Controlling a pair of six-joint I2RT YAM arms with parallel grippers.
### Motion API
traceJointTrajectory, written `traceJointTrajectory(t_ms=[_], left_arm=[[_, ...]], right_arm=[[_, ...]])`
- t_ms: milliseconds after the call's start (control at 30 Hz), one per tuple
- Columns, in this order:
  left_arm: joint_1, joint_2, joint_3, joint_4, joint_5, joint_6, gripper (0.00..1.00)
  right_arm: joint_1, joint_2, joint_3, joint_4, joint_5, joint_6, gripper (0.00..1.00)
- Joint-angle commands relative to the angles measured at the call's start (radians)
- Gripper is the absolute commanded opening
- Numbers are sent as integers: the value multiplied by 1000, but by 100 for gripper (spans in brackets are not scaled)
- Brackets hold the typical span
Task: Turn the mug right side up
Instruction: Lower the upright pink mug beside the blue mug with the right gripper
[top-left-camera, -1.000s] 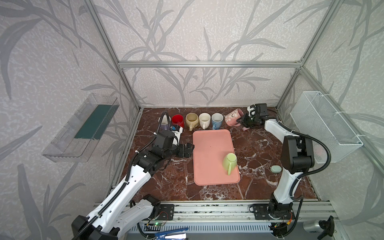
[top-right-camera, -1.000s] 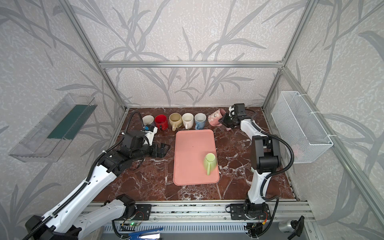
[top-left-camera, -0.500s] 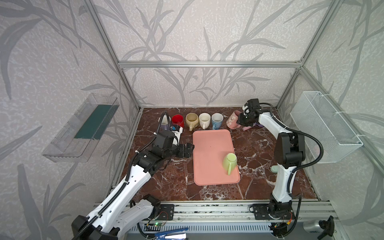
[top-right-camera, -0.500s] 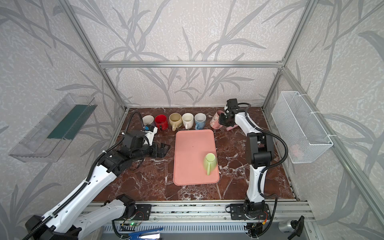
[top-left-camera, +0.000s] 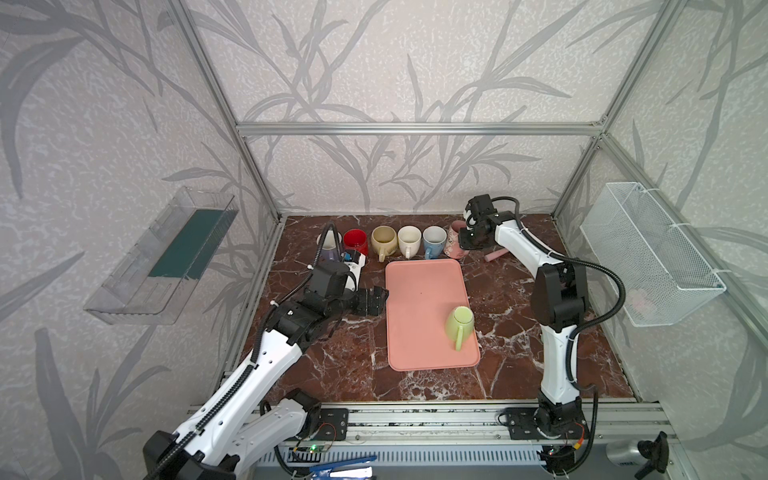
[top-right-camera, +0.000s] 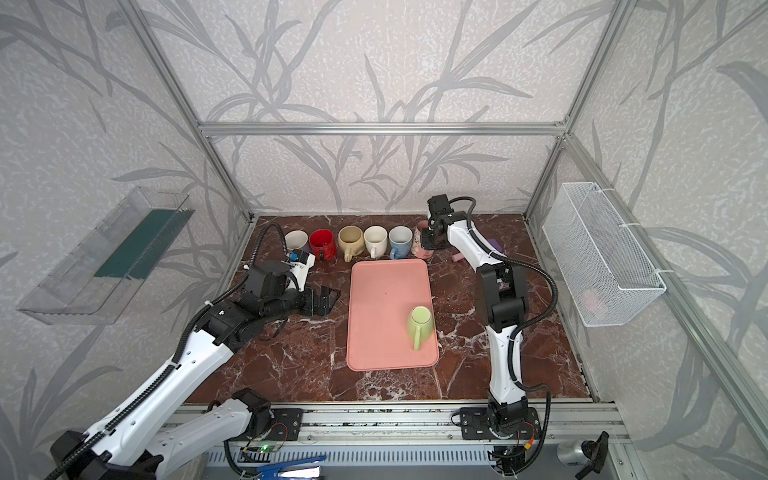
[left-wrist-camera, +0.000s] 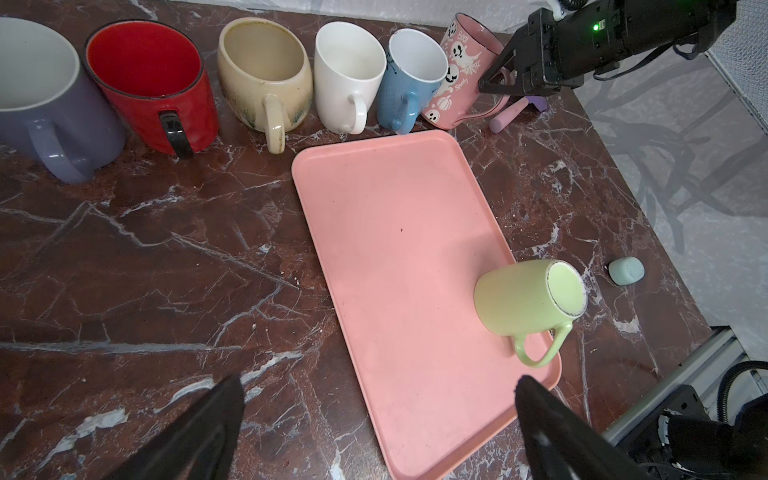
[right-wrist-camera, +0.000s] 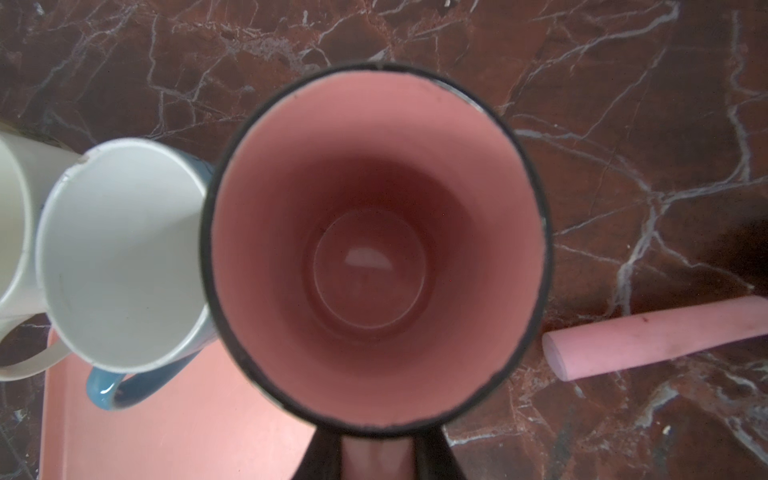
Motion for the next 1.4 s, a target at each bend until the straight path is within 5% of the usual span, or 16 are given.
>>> traceJointTrajectory(t_ms=[0,467,1167,1367], left_arm=[[-1,-11,-4,-24,-10,23,99],[-1,-11,-3,-29,-20,26,99],[-12,16,3,-31,13,53,99],[-82,69,51,-82,-73,65,98]], right_arm=[[6,5,37,-8,19,-18,0],[62,-14,-6,17,-5,-25,0],[66,-122,-146,31,34,-24,54],[66,-250,-253,73,39,-18,67]])
